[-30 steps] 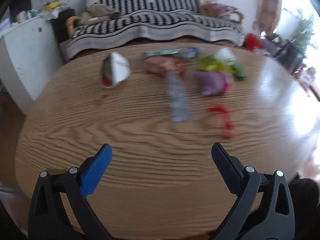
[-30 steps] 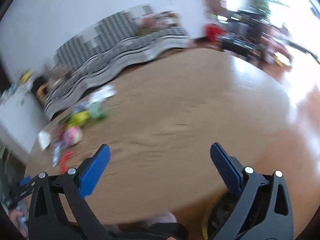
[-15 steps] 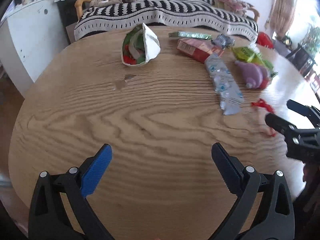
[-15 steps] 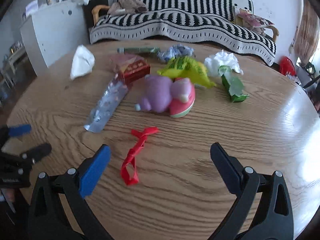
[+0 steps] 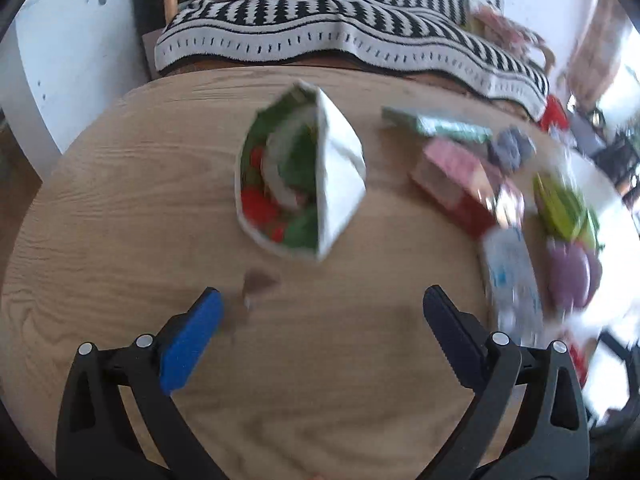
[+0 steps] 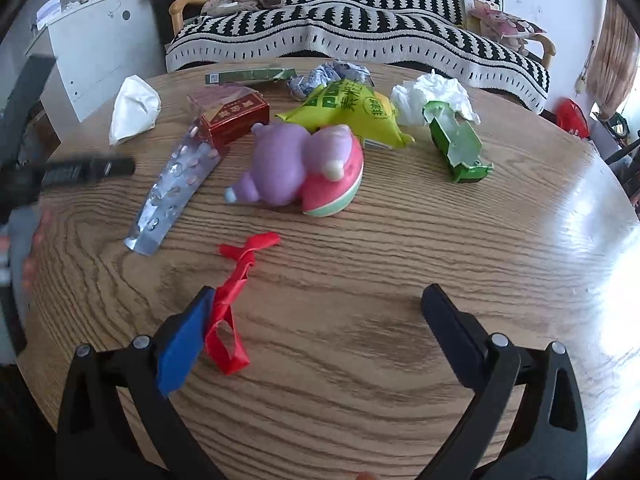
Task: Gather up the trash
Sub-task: 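Grasp the white paper packet with the left tool while the right tool grasps the red ribbon, then carry both items to the black bin and open both tools over it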
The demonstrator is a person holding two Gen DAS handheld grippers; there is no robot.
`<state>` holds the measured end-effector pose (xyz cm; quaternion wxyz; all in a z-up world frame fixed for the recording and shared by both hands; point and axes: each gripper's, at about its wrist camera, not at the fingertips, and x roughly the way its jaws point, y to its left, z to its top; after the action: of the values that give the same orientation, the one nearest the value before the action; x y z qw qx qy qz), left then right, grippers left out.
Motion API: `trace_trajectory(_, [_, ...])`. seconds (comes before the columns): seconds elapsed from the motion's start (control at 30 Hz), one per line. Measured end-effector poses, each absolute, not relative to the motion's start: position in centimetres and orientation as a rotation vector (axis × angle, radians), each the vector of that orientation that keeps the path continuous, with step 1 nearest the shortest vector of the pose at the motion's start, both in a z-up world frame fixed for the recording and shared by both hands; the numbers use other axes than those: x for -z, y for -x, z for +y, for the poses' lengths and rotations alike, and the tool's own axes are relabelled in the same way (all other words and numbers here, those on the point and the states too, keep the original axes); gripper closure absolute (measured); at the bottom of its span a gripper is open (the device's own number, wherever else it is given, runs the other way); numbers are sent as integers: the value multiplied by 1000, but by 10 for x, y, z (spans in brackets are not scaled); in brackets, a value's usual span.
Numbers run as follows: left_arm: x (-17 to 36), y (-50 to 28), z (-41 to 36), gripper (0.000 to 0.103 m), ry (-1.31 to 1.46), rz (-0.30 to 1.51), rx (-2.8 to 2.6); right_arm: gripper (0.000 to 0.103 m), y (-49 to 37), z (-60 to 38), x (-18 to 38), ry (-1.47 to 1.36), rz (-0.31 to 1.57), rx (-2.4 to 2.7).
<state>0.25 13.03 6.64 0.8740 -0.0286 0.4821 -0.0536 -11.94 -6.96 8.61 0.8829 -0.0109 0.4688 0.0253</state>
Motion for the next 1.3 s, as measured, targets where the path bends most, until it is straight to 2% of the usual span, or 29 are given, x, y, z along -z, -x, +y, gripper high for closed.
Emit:
trace_trajectory(0.23, [-64,-32,120,6,8,991,127,5,122,-63,-86,27,971,-60])
trace_trajectory(0.43, [-70,-45,128,7,71,950,111,5,124,-60,-86,27,965,-67])
trace_trajectory(0.47, [-70,-45,130,18,81,940,115,5,125,-60,-86,29,965,-71])
trace_trajectory(0.5, [-71,-47,131,38,103,933,135,5,125,-60,-86,31,965,-75])
trace_trajectory(0.53, [-73,-48,132,39,109,928,138,6,125,-60,-87,33,966,-81])
trace_trajectory(0.57, [-73,-48,132,40,114,934,137,10,126,-59,-87,34,960,-90])
trace_trajectory(0.6, [-74,-47,132,44,118,935,140,31,128,-58,-91,42,931,-100])
trace_trajectory(0.63, [-77,-45,130,53,107,931,153,61,130,-59,-94,39,916,-97])
trace_trajectory(0.67, [-78,-43,127,64,87,925,157,75,130,-61,-94,34,913,-87])
trace_trajectory(0.7, [-81,-40,123,65,52,919,151,83,131,-65,-94,13,912,-79])
trace_trajectory(0.93, [-82,-34,127,65,28,920,157,88,134,-84,-94,-96,900,-61])
trace_trajectory(1.17, [-83,-32,137,65,34,914,132,88,136,-90,-97,-148,886,-61])
trace_trajectory(1.3, [-88,-28,138,65,32,898,129,89,141,-88,-109,-152,818,-79])
